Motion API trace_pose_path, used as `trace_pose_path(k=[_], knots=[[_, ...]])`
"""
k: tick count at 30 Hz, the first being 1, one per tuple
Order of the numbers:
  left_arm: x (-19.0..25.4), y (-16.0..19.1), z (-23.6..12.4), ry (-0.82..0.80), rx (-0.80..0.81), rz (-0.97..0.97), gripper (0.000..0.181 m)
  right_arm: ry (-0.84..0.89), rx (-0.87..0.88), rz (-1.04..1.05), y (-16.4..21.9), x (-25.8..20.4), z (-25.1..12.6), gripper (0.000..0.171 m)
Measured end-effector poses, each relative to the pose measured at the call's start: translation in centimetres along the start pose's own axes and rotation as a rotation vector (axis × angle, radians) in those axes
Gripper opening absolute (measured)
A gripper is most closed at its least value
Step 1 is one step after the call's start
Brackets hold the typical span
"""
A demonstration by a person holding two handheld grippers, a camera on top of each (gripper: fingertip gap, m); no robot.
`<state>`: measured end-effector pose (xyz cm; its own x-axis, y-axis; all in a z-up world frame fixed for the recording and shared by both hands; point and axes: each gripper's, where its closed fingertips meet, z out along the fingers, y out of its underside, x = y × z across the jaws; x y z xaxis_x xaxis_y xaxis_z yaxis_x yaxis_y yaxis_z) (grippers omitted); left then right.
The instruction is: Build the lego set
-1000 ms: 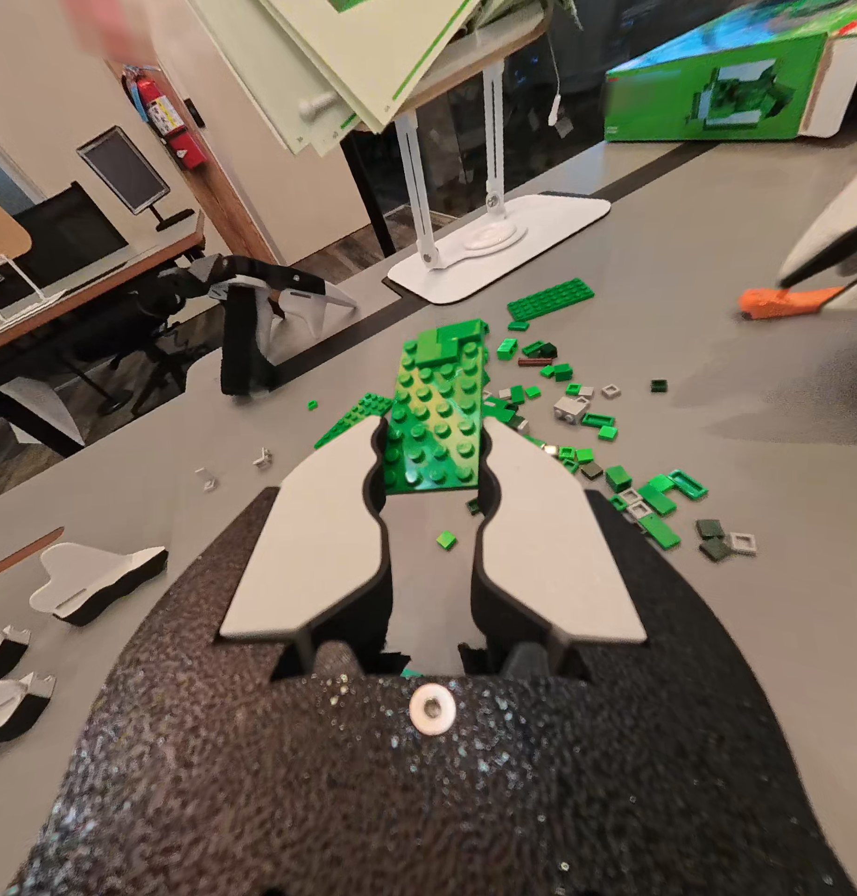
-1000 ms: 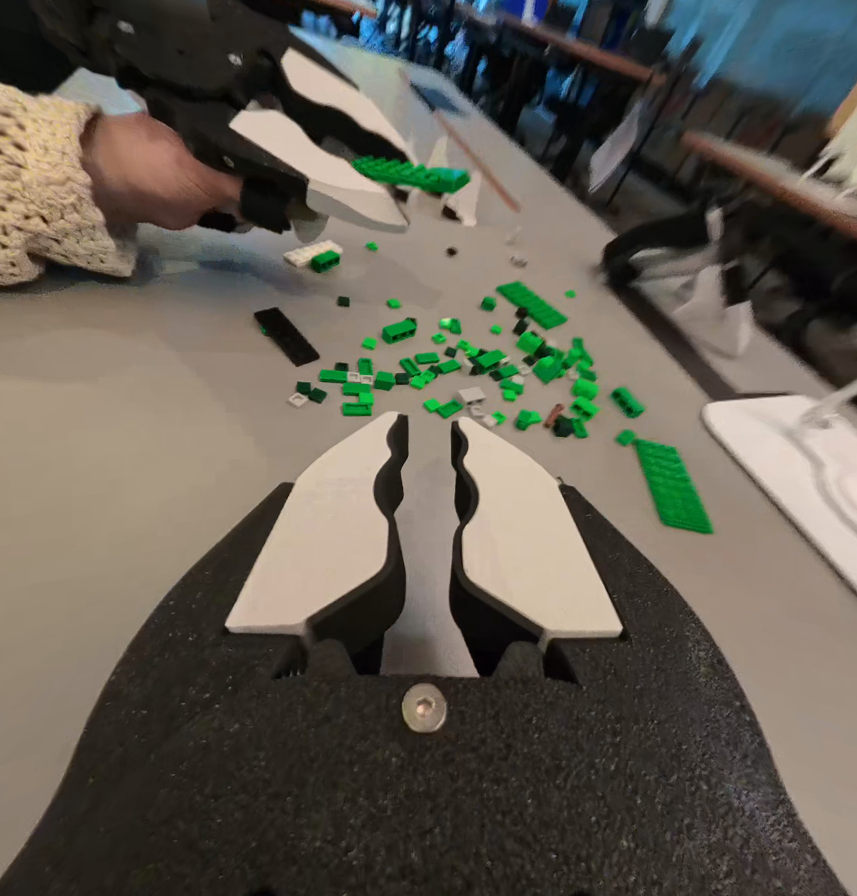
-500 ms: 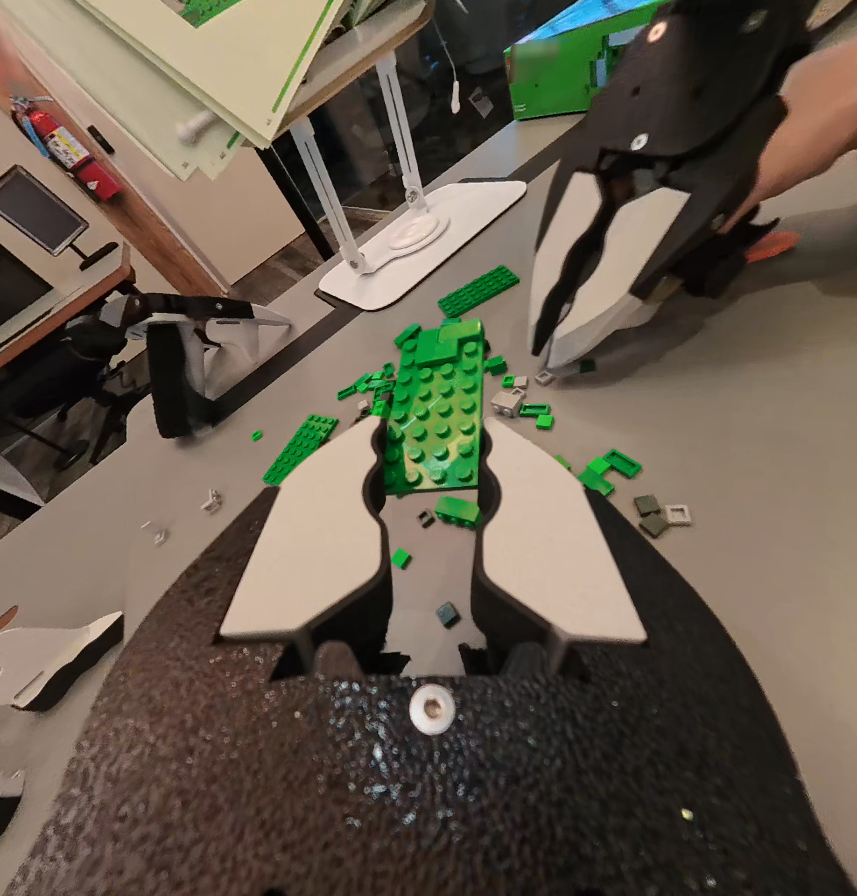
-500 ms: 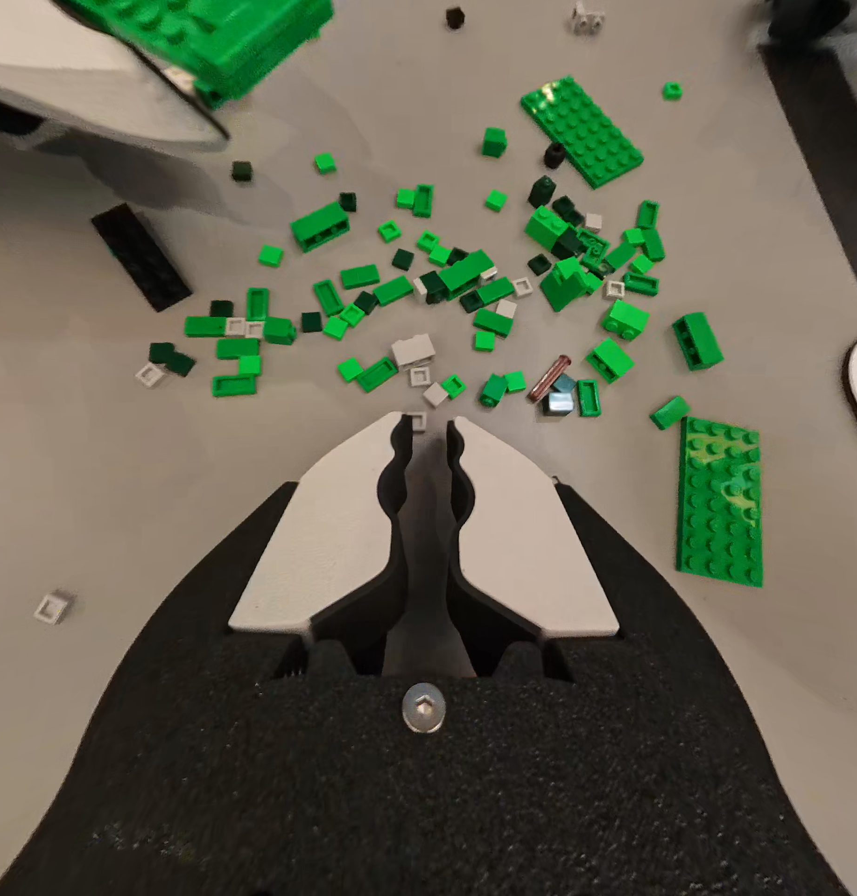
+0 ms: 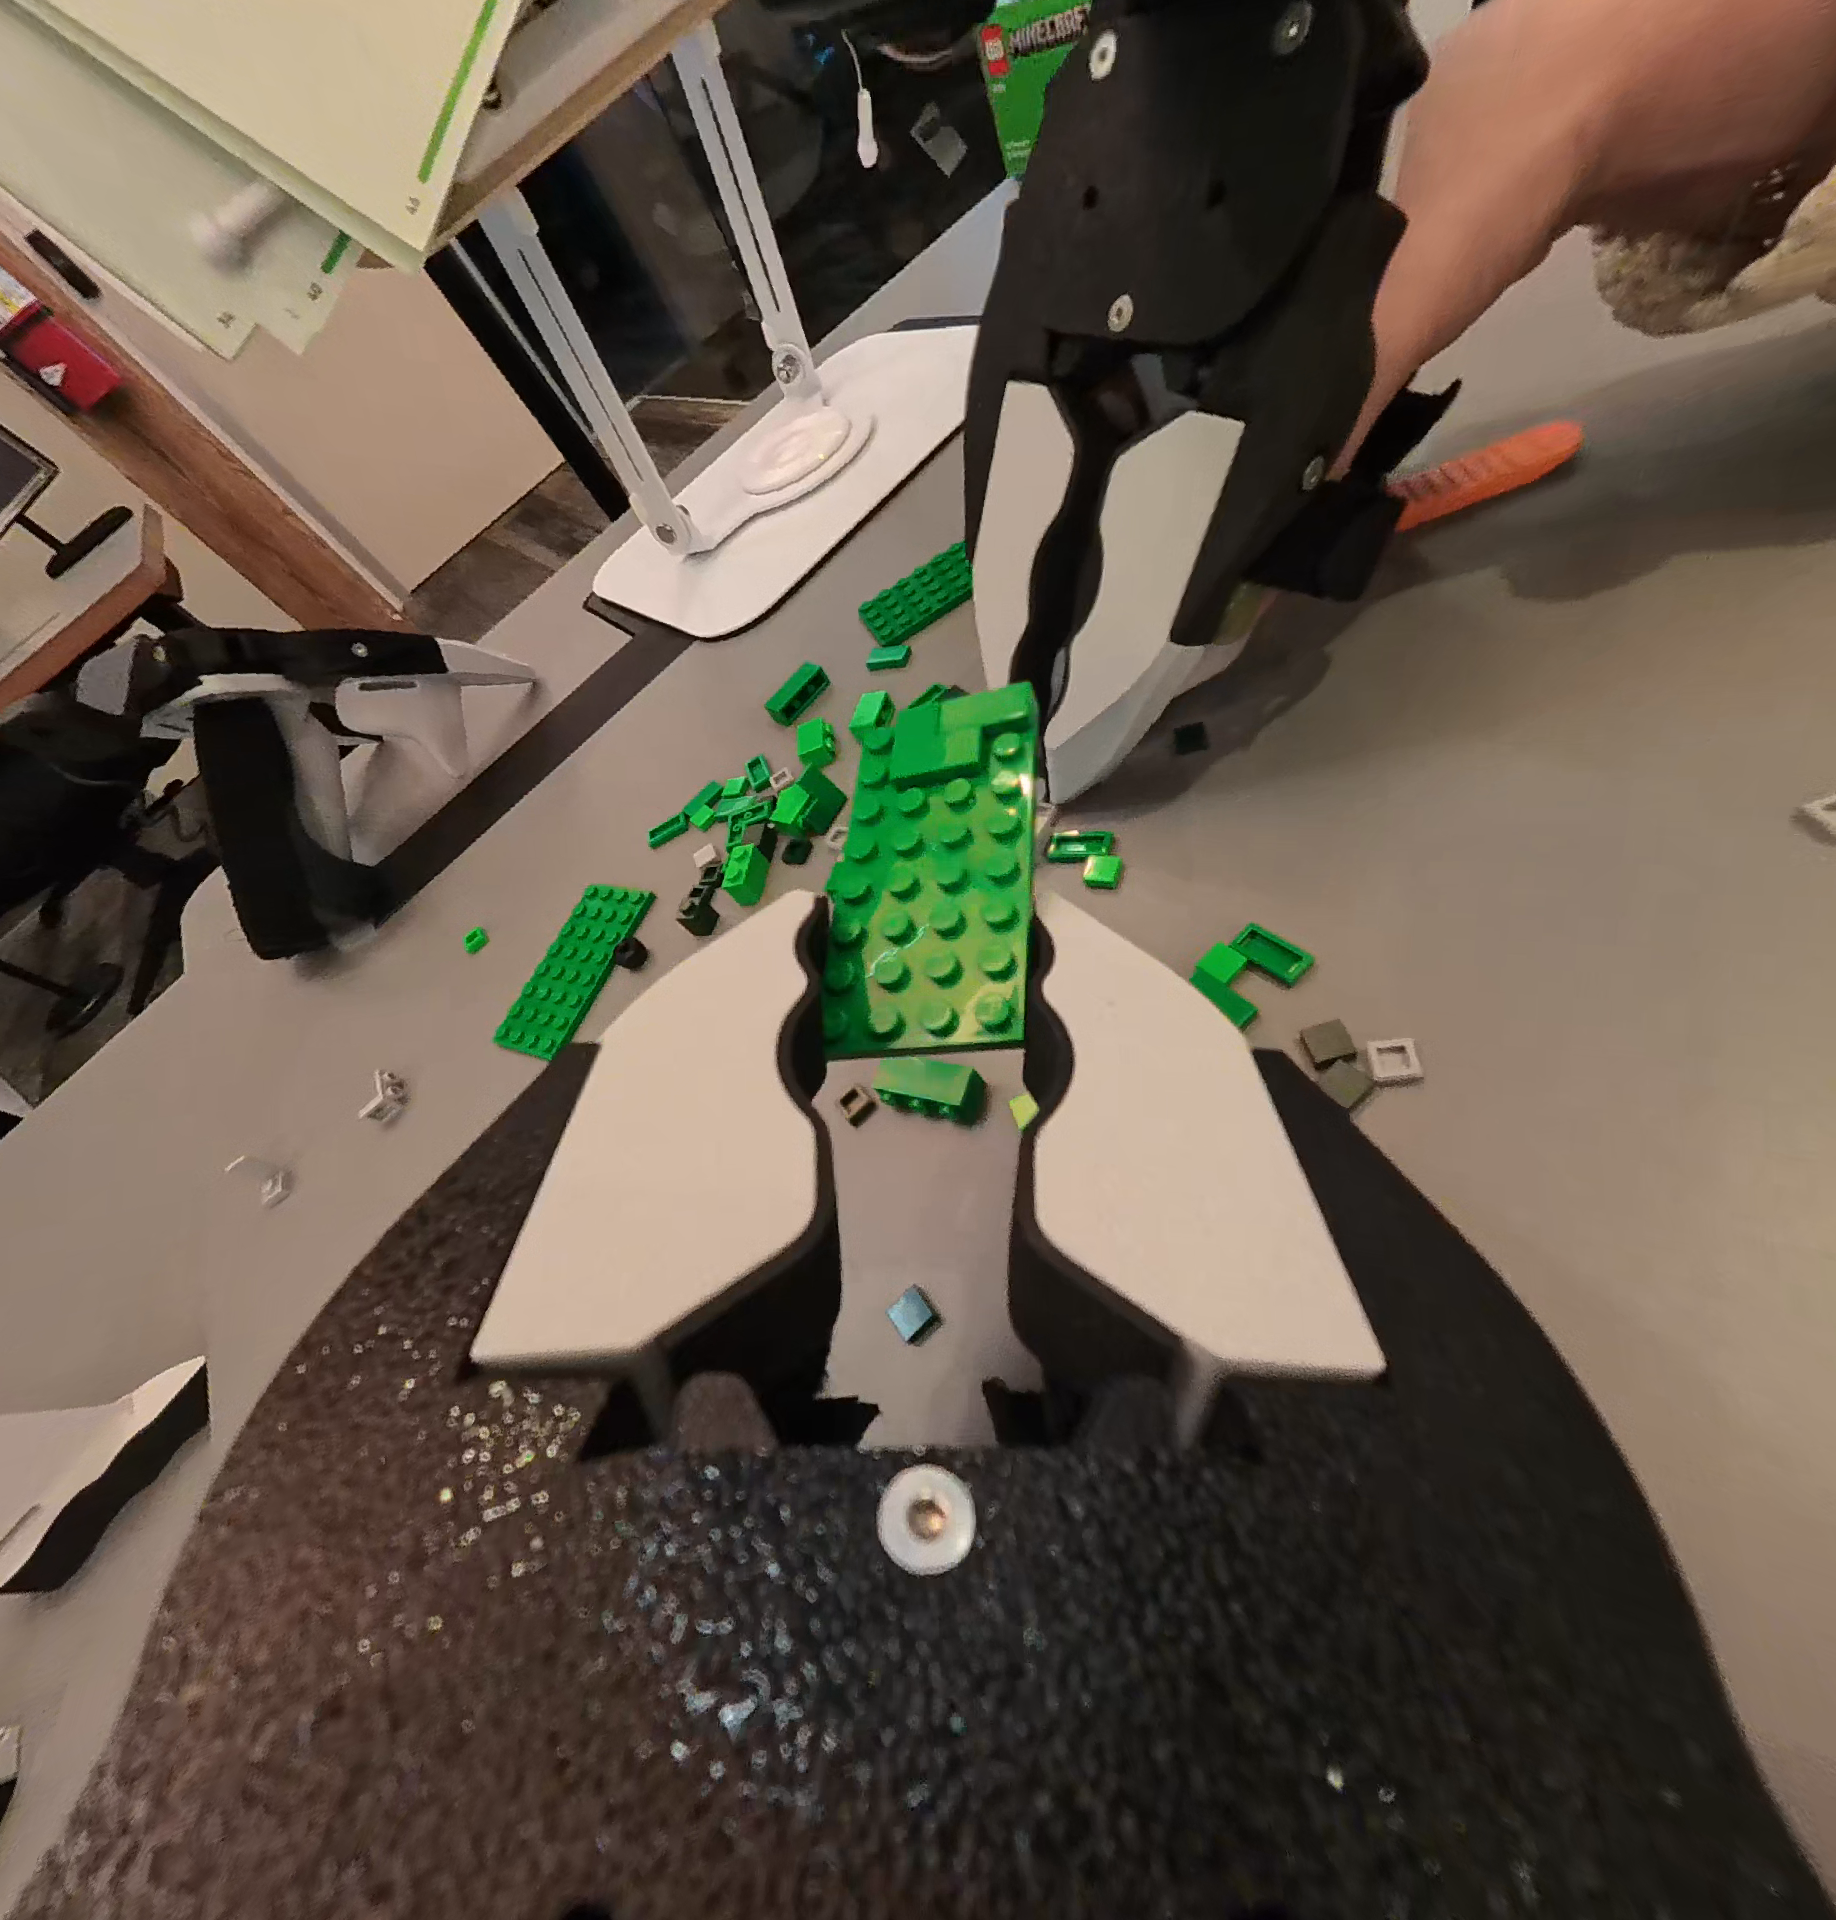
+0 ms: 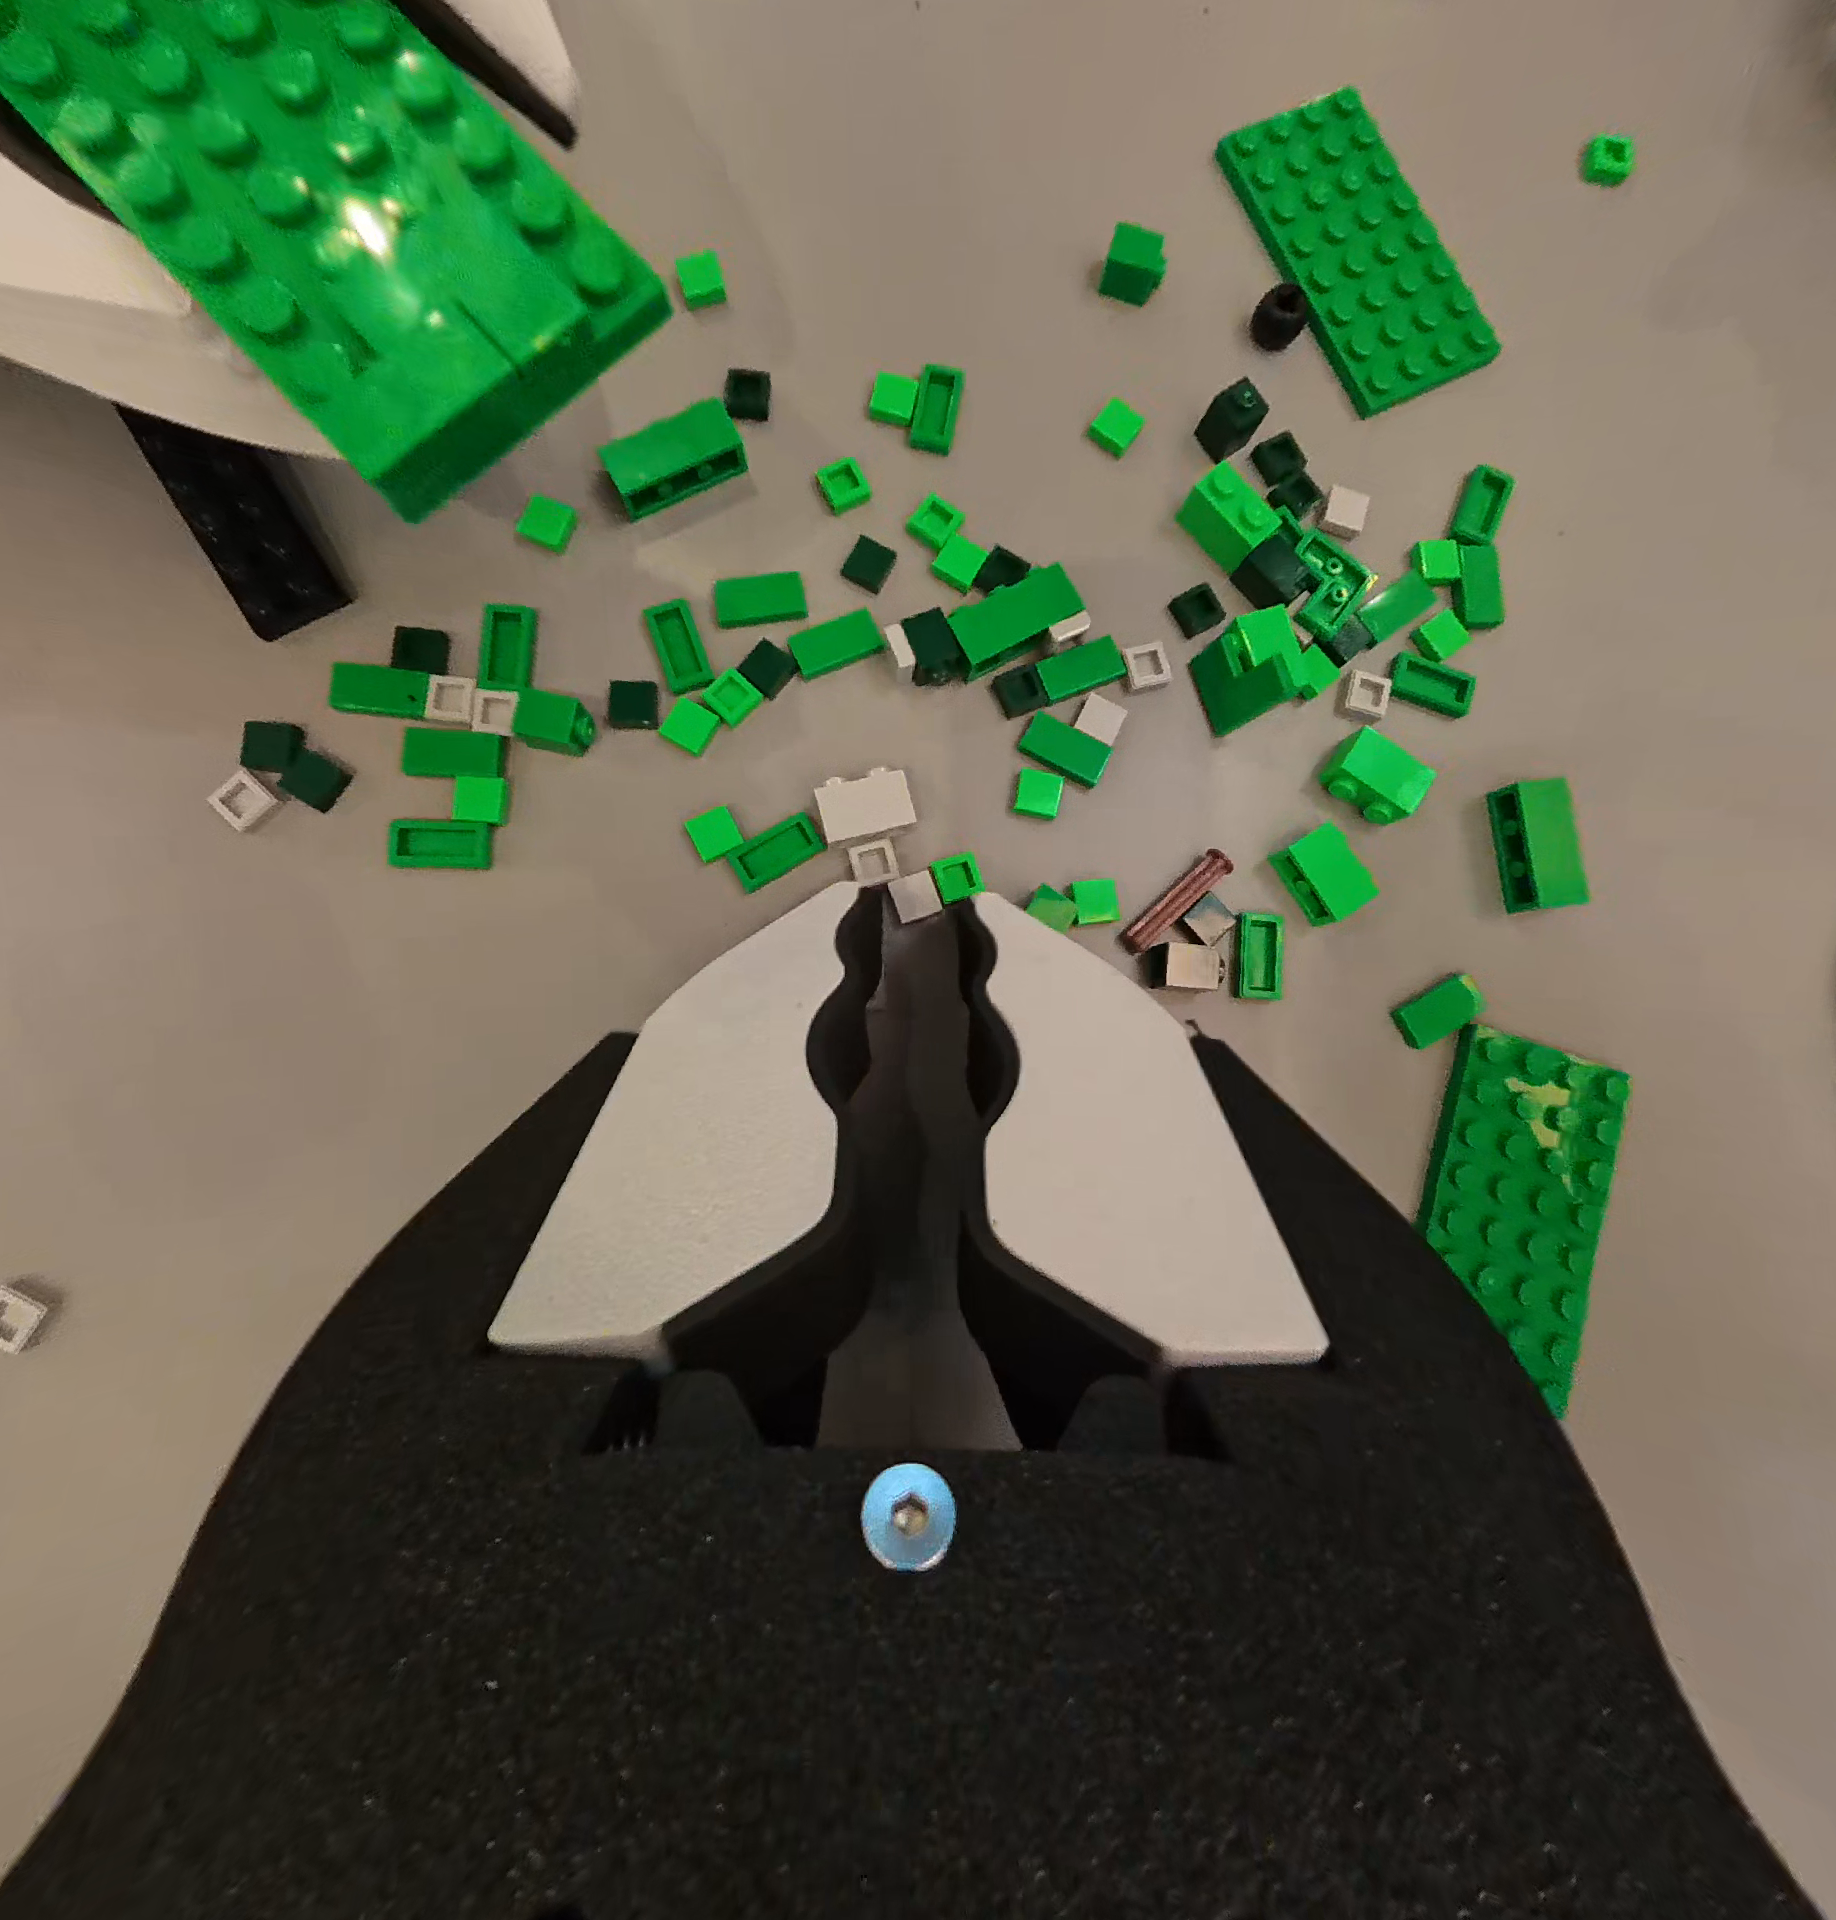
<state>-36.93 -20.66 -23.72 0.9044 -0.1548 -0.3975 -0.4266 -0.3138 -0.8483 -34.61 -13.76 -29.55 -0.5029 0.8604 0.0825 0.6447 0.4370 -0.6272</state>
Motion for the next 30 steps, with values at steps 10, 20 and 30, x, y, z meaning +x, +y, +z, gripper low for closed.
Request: trace_pose_path(k=[10, 20, 30], knots=[[0.8, 0.2, 0.2, 0.038, -0.02, 0.024, 0.034, -0.04, 0.018, -0.11, -0.2, -0.2, 0.1, 0.013], [2.3, -0.3, 0.3, 0.113, -0.012, 0.02, 0.034, -0.061, 0.055, -0.173, -0.3, -1.1, -1.7, 0.008], [12.0, -2.8, 1.4, 0.441, -0.053, -0.024, 0.034, -0.015, 0.118, -0.325, 2.3, -9.7, -11.0, 0.008]])
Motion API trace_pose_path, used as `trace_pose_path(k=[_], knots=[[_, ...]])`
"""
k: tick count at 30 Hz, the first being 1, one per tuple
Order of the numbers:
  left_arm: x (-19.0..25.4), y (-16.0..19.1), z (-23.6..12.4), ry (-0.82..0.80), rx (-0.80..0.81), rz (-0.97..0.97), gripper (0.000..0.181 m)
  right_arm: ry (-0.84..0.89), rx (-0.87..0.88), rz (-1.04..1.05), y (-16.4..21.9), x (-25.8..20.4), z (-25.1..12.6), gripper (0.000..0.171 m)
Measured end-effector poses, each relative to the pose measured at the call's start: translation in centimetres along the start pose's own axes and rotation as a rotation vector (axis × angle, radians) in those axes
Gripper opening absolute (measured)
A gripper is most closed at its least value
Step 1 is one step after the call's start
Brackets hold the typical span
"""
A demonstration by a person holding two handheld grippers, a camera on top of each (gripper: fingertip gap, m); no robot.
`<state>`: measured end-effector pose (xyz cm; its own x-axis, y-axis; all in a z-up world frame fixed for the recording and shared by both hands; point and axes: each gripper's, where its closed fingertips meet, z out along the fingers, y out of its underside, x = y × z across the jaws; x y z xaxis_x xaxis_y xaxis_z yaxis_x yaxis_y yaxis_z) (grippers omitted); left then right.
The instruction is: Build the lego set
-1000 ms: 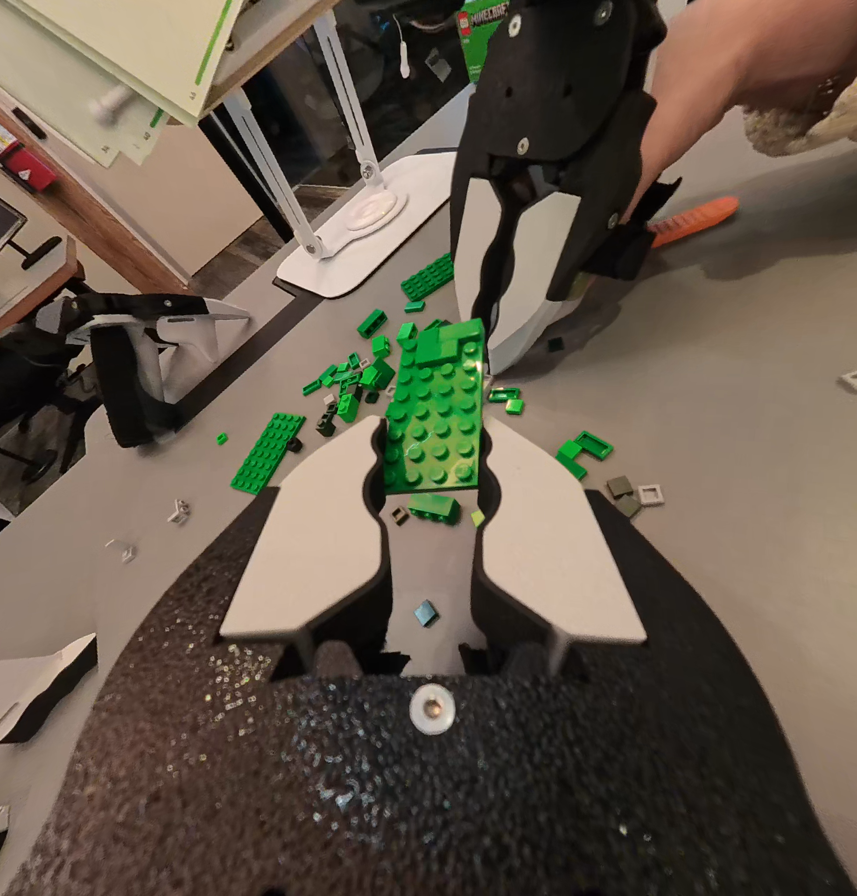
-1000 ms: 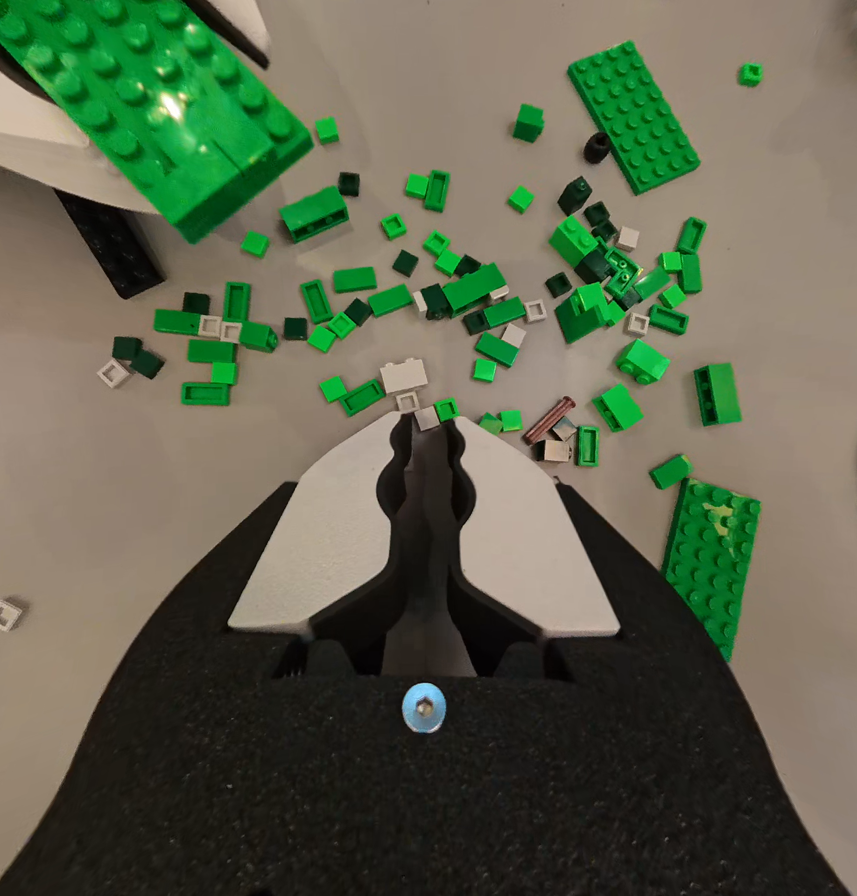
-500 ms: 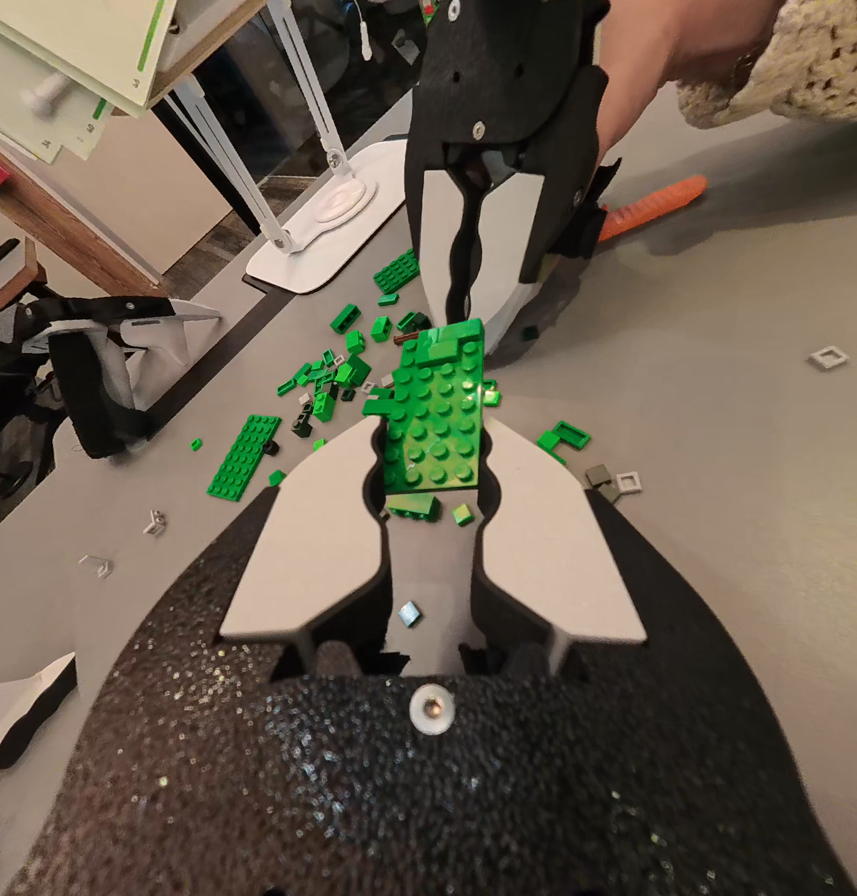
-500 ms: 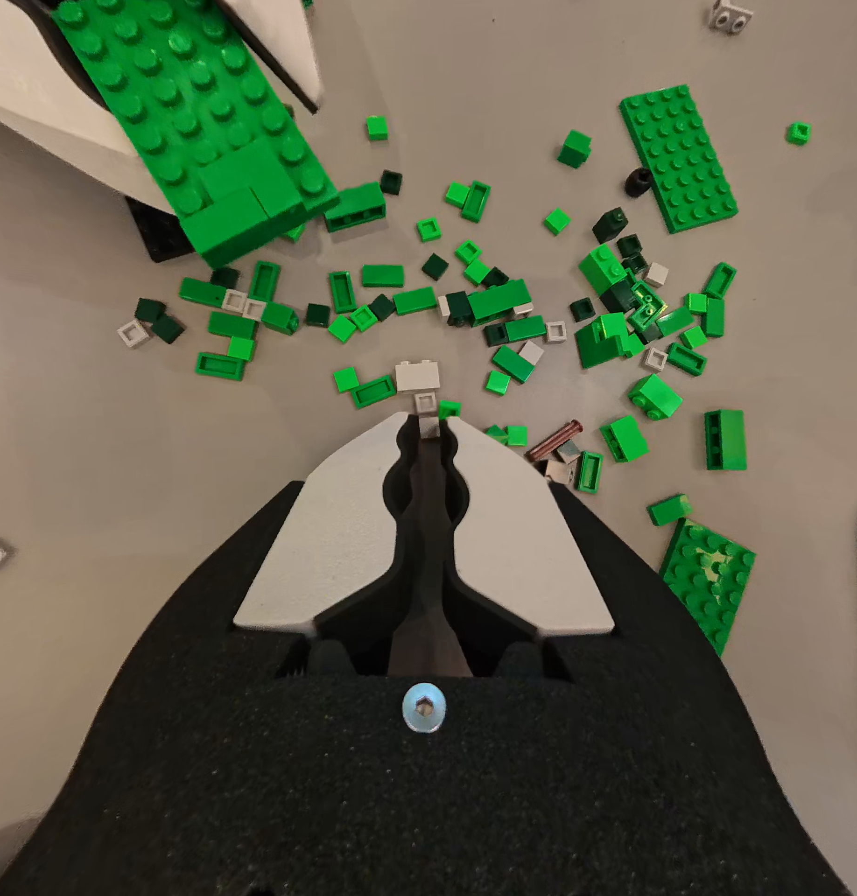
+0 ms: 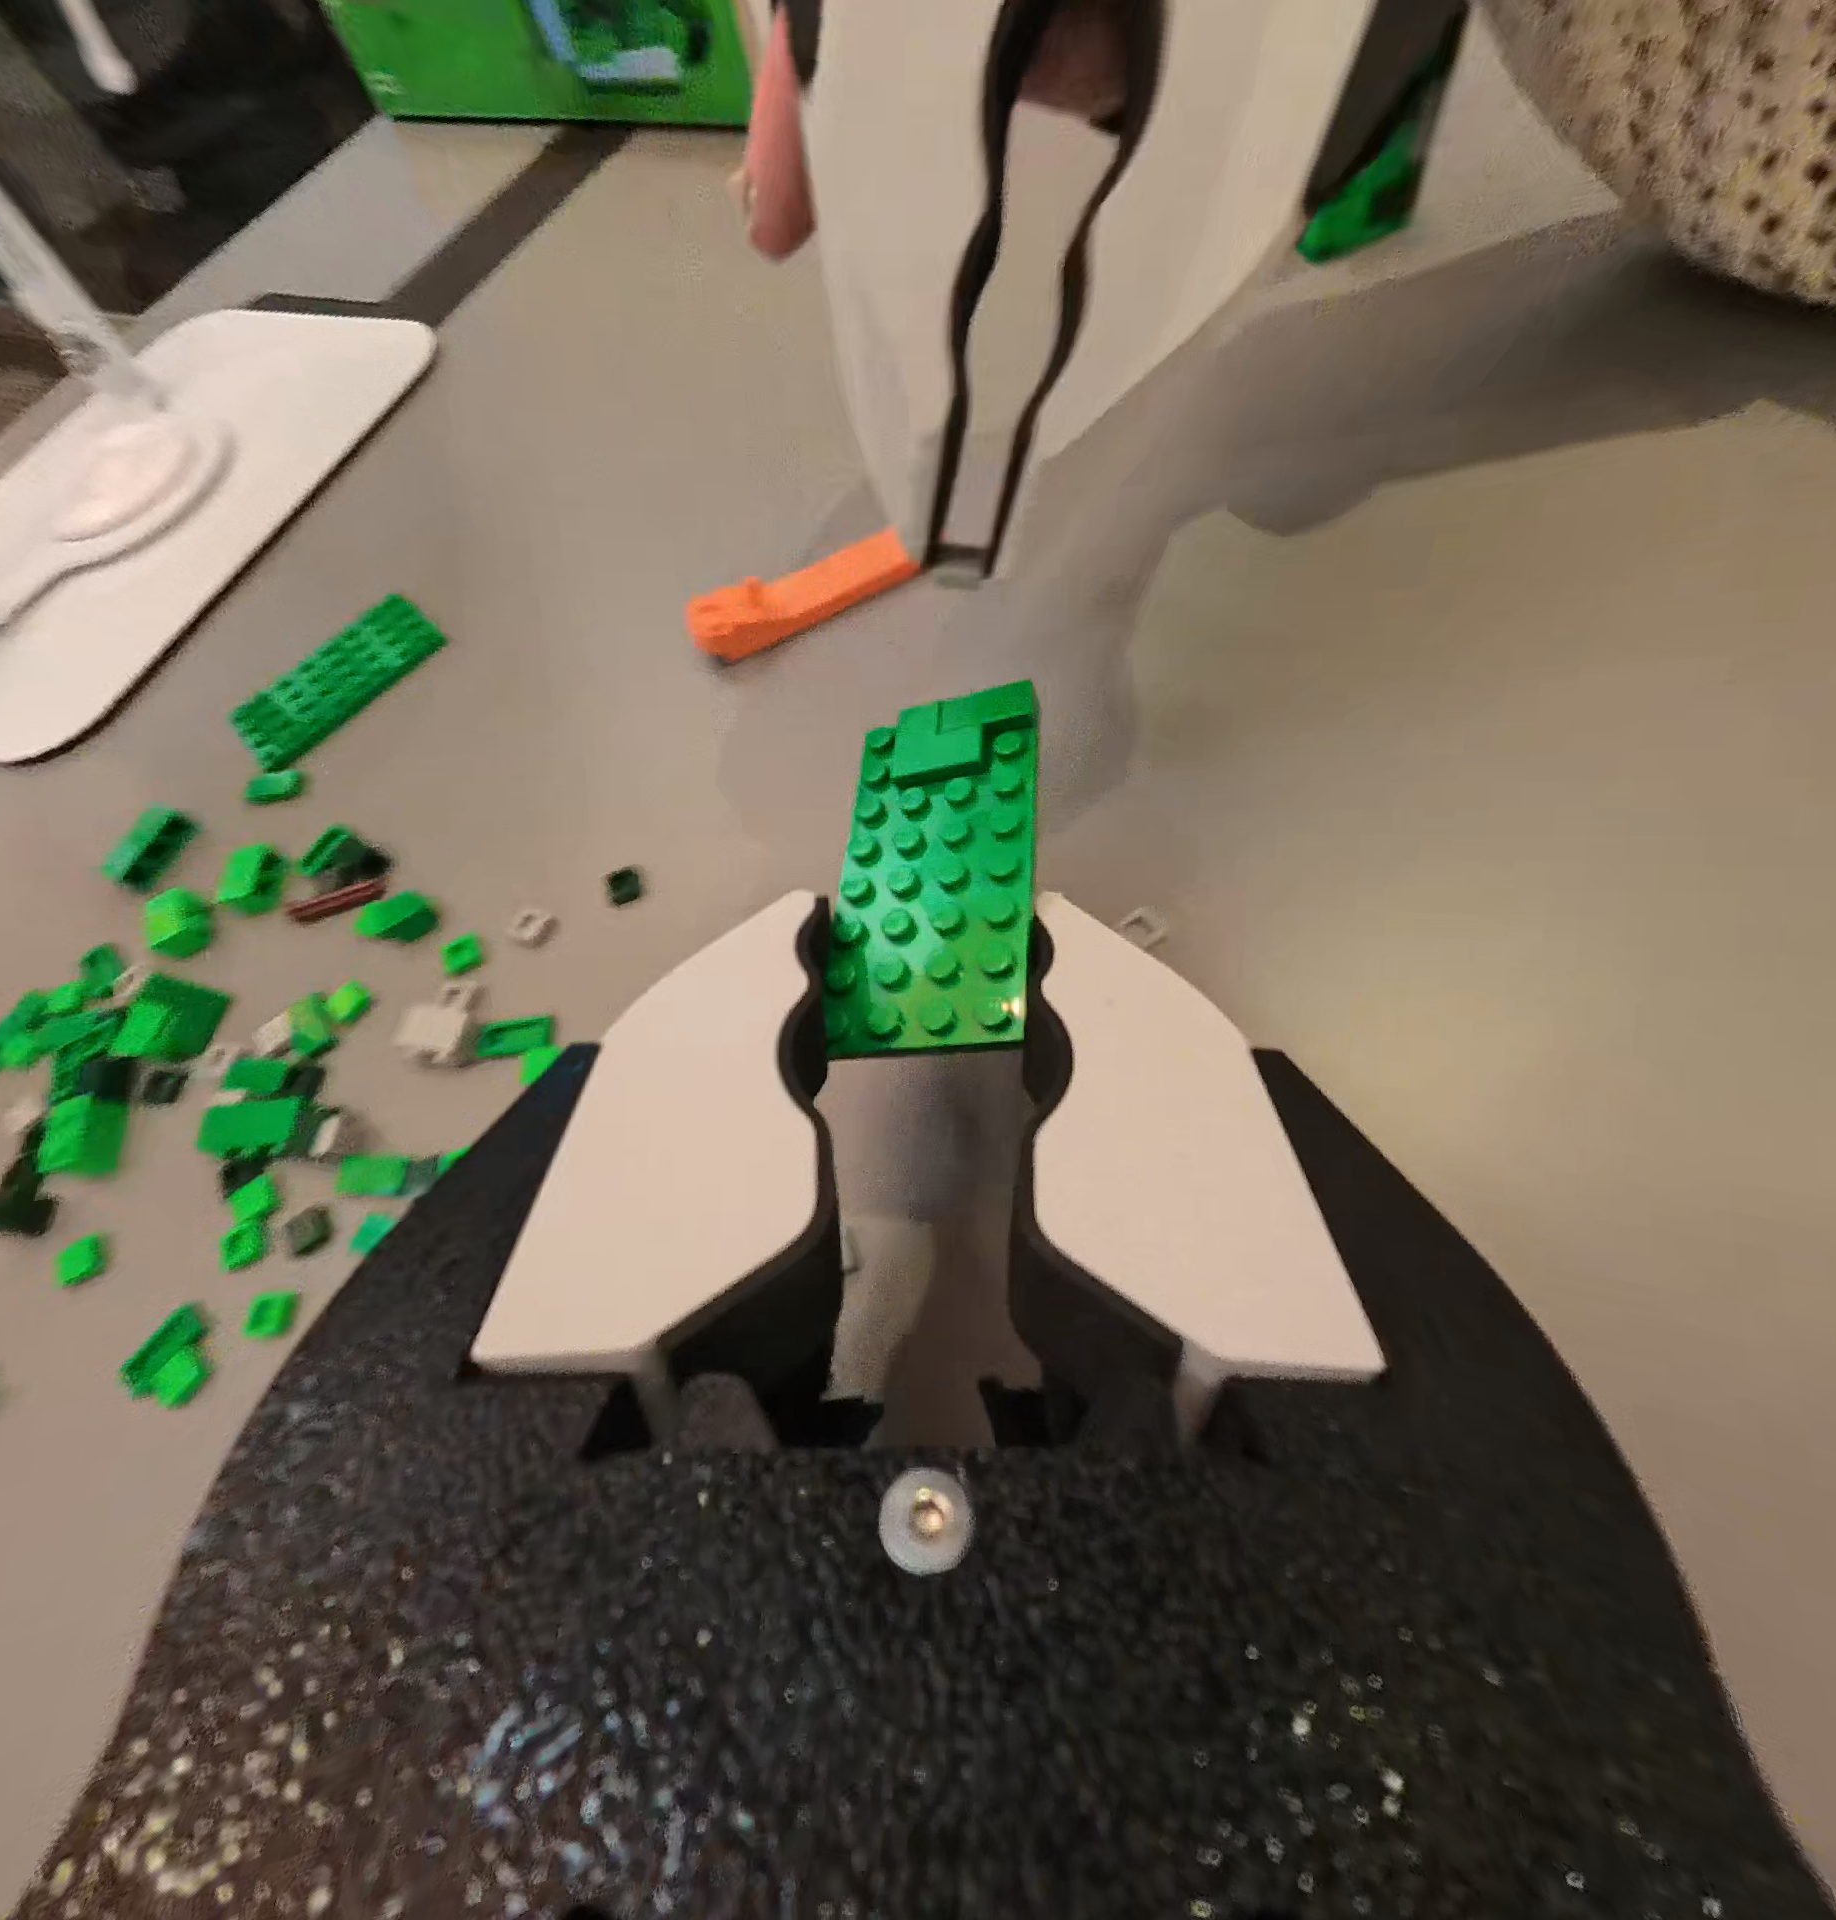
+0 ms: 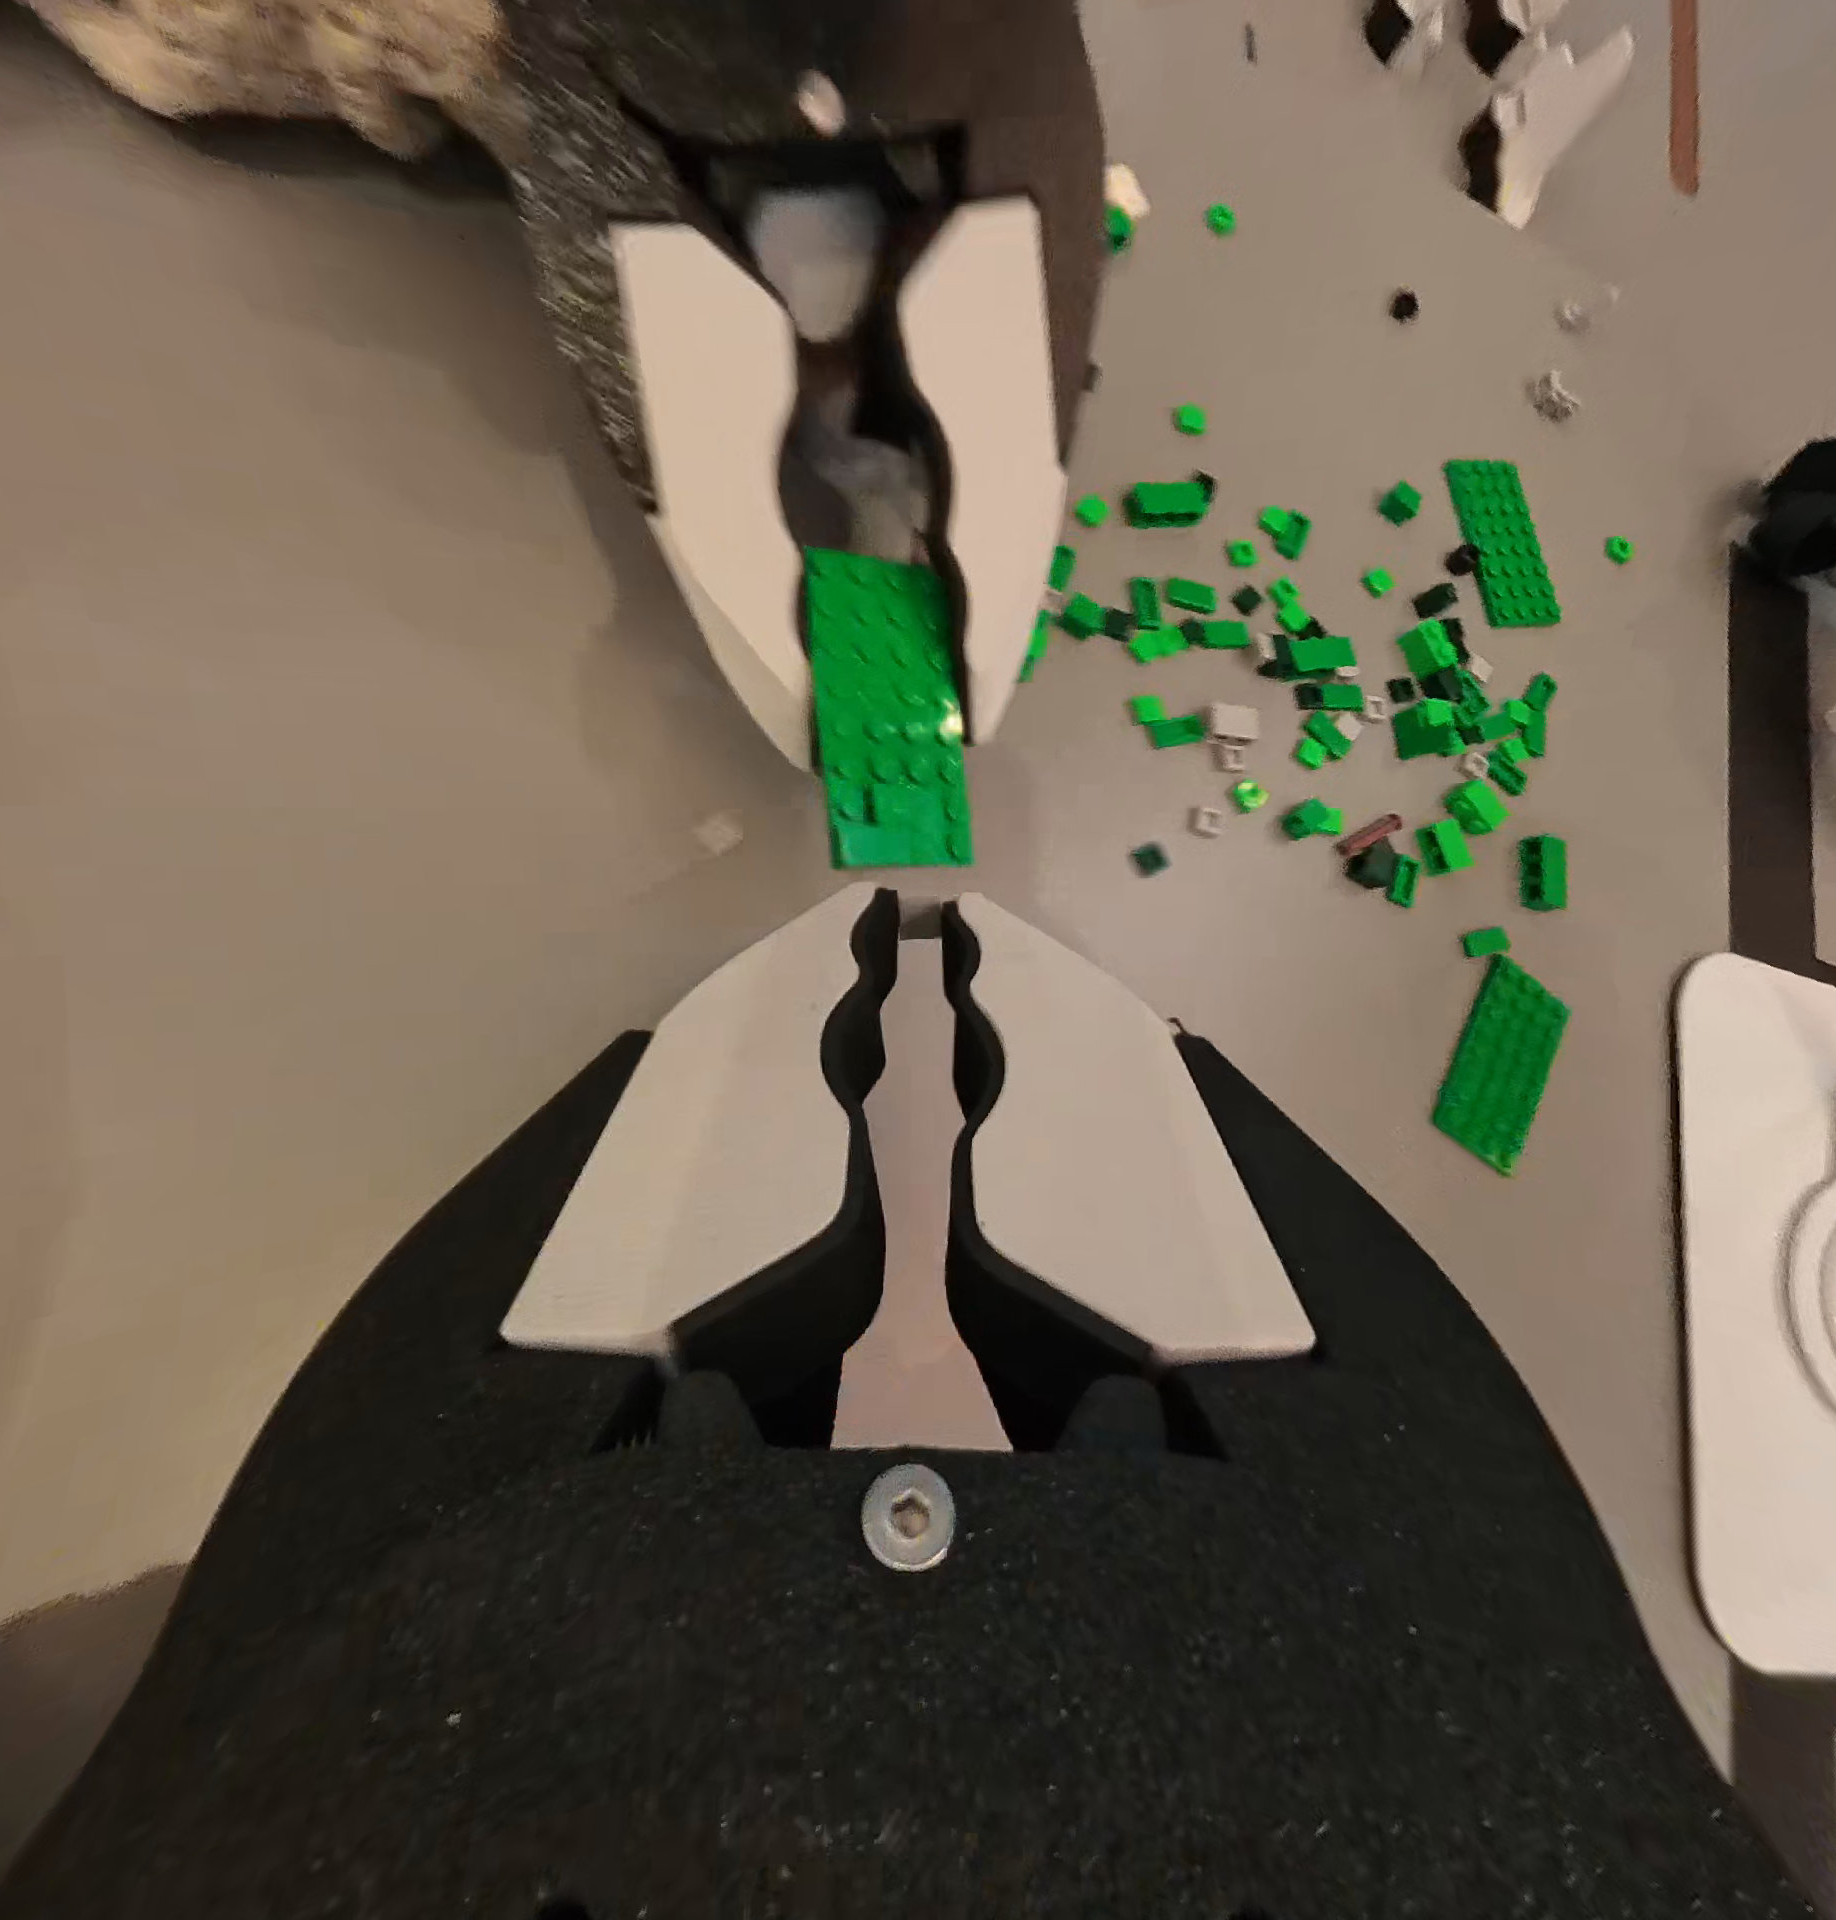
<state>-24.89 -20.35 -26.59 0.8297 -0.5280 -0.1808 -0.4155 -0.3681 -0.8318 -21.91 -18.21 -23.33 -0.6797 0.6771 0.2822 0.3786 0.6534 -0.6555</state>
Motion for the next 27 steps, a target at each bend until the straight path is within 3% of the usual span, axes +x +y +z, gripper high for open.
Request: trace_pose_path(k=[7, 27], knots=[[3.6, -0.5, 1.8, 0.088, -0.027, 0.049, 0.033, -0.049, -0.042, -0.036, 0.6, -4.4, -1.0, 0.008], [4.1, -0.9, 1.9, 0.107, -0.004, 0.047, 0.033, -0.076, -0.058, 0.014, 0.8, -4.8, 0.5, 0.011]])
